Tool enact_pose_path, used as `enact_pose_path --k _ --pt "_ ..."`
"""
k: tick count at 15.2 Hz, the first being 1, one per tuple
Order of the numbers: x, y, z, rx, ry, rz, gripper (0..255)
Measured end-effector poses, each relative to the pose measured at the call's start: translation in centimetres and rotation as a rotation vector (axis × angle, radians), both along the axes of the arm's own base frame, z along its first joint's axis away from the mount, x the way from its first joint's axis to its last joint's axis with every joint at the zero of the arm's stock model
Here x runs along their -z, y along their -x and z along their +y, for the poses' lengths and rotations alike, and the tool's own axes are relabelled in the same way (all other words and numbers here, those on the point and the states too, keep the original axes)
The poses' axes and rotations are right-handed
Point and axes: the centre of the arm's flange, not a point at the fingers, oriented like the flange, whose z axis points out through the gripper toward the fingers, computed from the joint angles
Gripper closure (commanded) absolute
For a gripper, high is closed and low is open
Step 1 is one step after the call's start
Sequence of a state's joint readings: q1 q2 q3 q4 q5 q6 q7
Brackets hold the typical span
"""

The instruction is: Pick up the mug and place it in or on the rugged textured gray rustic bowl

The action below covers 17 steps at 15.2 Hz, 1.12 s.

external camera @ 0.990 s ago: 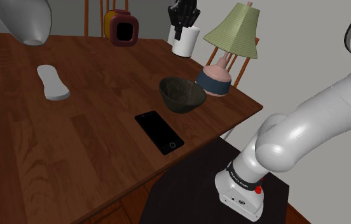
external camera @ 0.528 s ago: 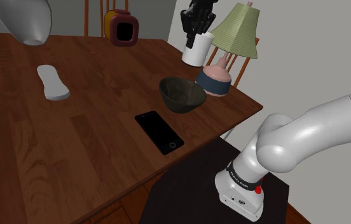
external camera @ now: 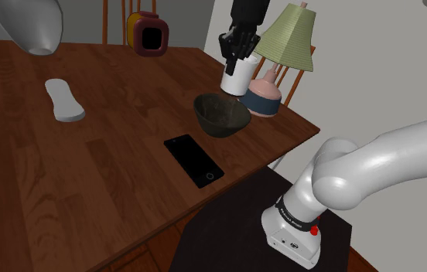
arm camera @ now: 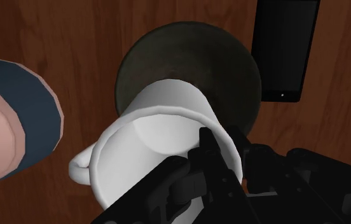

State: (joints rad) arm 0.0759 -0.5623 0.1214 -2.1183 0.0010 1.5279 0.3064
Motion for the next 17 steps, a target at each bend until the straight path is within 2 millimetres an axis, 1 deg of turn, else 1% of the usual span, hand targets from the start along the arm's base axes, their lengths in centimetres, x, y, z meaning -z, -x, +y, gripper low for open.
enact_pose_path --k 10,12,16,17 --pt "5.2 0.0 0.1 0.0 0.0 0.0 255" --pt "5.6 0.0 0.1 0.0 0.0 0.0 255" --pt "5.7 0.0 0.1 0.0 0.0 0.0 255" --pt "5.7 0.0 0.1 0.0 0.0 0.0 0"
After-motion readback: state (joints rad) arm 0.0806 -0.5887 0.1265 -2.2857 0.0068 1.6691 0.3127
